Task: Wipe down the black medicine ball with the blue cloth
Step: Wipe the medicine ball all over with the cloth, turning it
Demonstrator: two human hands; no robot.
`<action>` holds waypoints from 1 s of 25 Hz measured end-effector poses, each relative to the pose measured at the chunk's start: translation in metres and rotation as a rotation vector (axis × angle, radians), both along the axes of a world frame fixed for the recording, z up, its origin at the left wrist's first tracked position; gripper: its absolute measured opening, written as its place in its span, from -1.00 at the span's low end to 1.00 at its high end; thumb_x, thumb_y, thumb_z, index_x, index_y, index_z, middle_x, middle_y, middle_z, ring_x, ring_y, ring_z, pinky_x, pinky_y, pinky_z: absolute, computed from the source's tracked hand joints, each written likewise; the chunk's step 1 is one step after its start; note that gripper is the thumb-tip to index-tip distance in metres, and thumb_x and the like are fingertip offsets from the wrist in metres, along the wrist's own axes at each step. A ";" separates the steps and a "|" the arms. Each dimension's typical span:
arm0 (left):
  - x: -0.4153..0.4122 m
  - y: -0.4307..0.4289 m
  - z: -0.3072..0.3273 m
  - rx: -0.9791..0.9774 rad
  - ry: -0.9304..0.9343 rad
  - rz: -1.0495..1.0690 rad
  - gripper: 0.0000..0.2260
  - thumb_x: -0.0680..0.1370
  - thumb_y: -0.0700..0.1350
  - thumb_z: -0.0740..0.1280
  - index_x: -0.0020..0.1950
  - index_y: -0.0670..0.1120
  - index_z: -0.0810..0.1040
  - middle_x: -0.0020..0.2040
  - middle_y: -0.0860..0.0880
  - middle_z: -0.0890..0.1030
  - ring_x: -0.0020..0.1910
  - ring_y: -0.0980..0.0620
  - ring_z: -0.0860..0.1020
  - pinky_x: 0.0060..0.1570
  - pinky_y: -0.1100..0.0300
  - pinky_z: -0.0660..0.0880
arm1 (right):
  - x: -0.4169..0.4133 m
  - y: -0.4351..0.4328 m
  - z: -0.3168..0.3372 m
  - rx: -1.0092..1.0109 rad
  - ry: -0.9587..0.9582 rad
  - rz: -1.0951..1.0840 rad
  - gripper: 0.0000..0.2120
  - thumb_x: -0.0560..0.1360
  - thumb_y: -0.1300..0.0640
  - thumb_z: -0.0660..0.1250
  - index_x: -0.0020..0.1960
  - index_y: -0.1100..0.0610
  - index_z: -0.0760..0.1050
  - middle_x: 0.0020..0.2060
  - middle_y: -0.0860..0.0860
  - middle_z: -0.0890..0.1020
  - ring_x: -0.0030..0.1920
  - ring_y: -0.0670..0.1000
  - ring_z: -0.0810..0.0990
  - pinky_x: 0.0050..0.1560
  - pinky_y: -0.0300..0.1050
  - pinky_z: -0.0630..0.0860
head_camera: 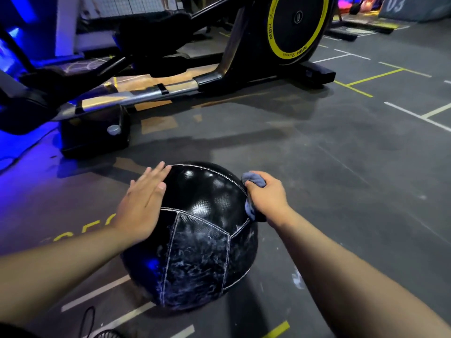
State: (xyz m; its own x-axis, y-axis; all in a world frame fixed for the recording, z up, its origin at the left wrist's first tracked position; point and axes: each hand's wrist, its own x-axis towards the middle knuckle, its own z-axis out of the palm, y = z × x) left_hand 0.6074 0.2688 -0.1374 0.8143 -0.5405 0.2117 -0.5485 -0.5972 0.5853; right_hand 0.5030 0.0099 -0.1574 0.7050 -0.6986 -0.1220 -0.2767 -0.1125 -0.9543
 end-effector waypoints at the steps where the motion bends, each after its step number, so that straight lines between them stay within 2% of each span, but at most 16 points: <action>1: -0.002 0.000 0.000 0.003 -0.018 0.011 -0.52 0.57 0.19 -0.11 0.48 0.25 0.22 0.52 0.27 0.16 0.55 0.19 0.03 0.50 0.02 -0.12 | 0.003 0.006 0.007 -0.073 0.017 0.032 -0.76 0.39 0.08 0.35 0.02 -0.12 0.63 -0.04 -0.15 0.71 0.03 -0.06 0.66 0.20 -0.06 0.54; 3: -0.009 -0.005 0.002 0.018 -0.056 0.017 -0.51 0.59 0.14 -0.10 0.51 0.18 0.23 0.54 0.22 0.16 0.56 0.15 0.02 0.51 -0.05 -0.12 | 0.008 0.025 0.025 -0.317 -0.016 0.129 -0.71 0.44 0.09 0.35 0.11 -0.17 0.60 0.10 -0.19 0.65 0.10 -0.14 0.60 0.20 -0.22 0.46; 4: -0.014 -0.008 0.003 0.032 -0.074 0.012 -0.51 0.60 0.11 -0.09 0.53 0.14 0.23 0.55 0.20 0.15 0.56 0.15 0.01 0.51 -0.05 -0.12 | 0.013 0.033 0.034 -0.404 -0.098 0.192 -0.70 0.45 0.11 0.36 0.13 -0.17 0.60 0.13 -0.20 0.64 0.11 -0.15 0.59 0.19 -0.24 0.45; 6: -0.026 -0.015 0.004 0.055 -0.119 0.008 -0.49 0.60 0.09 -0.09 0.54 0.08 0.21 0.54 0.20 0.10 0.56 0.17 -0.04 0.50 -0.05 -0.15 | 0.018 0.051 0.049 -0.513 -0.295 0.349 -0.70 0.43 0.13 0.38 0.13 -0.12 0.61 0.09 -0.14 0.65 0.11 -0.12 0.62 0.20 -0.18 0.50; 8: -0.037 -0.023 0.005 0.084 -0.159 0.008 -0.45 0.57 0.11 -0.13 0.56 0.04 0.15 0.54 0.20 0.02 0.55 0.20 -0.10 0.51 -0.05 -0.17 | 0.024 0.057 0.051 -0.659 -0.347 0.460 -0.69 0.42 0.12 0.39 0.14 -0.09 0.60 0.05 -0.10 0.66 0.09 -0.07 0.64 0.17 -0.12 0.53; 11: -0.041 -0.033 0.012 -0.015 -0.021 -0.047 -0.45 0.59 0.07 -0.08 0.59 0.01 -0.01 0.56 0.17 -0.12 0.53 0.27 -0.18 0.51 0.10 -0.27 | 0.038 0.042 0.058 -0.676 -0.192 0.460 -0.69 0.46 0.01 0.37 0.20 -0.15 0.53 0.06 -0.12 0.65 0.10 -0.04 0.62 0.19 -0.06 0.51; 14: -0.026 -0.027 0.018 -0.204 0.141 -0.137 -0.51 0.61 0.02 -0.03 0.56 0.07 0.11 0.58 0.18 -0.09 0.53 0.29 -0.11 0.51 0.20 -0.24 | 0.042 0.033 0.057 -0.666 -0.085 0.448 -0.62 0.51 -0.06 0.31 0.32 -0.18 0.42 0.18 -0.13 0.58 0.25 0.01 0.52 0.34 0.07 0.39; 16: -0.011 -0.018 0.018 -0.136 0.091 -0.204 -0.55 0.63 0.05 -0.02 0.54 0.10 0.20 0.59 0.20 -0.05 0.54 0.29 -0.07 0.52 0.13 -0.18 | 0.037 0.032 0.052 -0.706 0.005 0.462 -0.55 0.54 -0.11 0.22 0.42 -0.23 0.28 0.37 -0.18 0.44 0.46 0.05 0.31 0.46 0.31 0.16; 17: -0.004 -0.016 0.016 -0.040 0.041 -0.232 -0.55 0.64 0.08 -0.04 0.54 0.12 0.20 0.58 0.22 -0.04 0.53 0.30 -0.09 0.52 0.03 -0.20 | 0.035 0.031 0.050 -0.711 0.017 0.468 -0.54 0.55 -0.11 0.18 0.44 -0.23 0.24 0.42 -0.20 0.38 0.50 0.04 0.25 0.47 0.34 0.11; 19: 0.006 -0.018 0.012 0.074 0.023 -0.236 -0.55 0.63 0.14 -0.08 0.54 0.18 0.17 0.57 0.28 -0.01 0.52 0.32 -0.12 0.48 -0.16 -0.22 | 0.037 0.027 0.050 -0.661 -0.028 0.464 -0.55 0.56 -0.07 0.17 0.45 -0.20 0.27 0.41 -0.18 0.40 0.44 0.01 0.34 0.45 0.18 0.24; 21: 0.016 -0.024 0.010 0.063 0.084 -0.220 -0.57 0.65 0.14 -0.09 0.53 0.21 0.16 0.55 0.30 0.06 0.52 0.32 -0.08 0.47 -0.22 -0.19 | 0.034 0.032 0.052 -0.663 -0.092 0.433 -0.57 0.55 0.00 0.22 0.41 -0.16 0.35 0.35 -0.14 0.46 0.34 0.01 0.44 0.37 0.08 0.35; 23: 0.031 -0.028 0.010 0.067 0.109 -0.206 -0.58 0.66 0.13 -0.08 0.53 0.21 0.17 0.55 0.27 0.10 0.54 0.26 -0.02 0.48 -0.24 -0.12 | 0.014 0.046 0.047 -0.819 -0.201 0.406 -0.59 0.52 0.02 0.25 0.38 -0.10 0.43 0.32 -0.07 0.51 0.31 0.06 0.47 0.35 0.07 0.37; 25: 0.048 -0.027 0.009 0.061 0.107 -0.198 -0.58 0.67 0.12 -0.08 0.53 0.17 0.18 0.57 0.17 0.11 0.56 0.16 0.03 0.52 -0.11 -0.06 | -0.023 0.069 0.023 -1.006 -0.318 0.413 -0.58 0.51 0.07 0.28 0.37 -0.01 0.47 0.33 0.05 0.50 0.31 0.16 0.46 0.35 0.09 0.34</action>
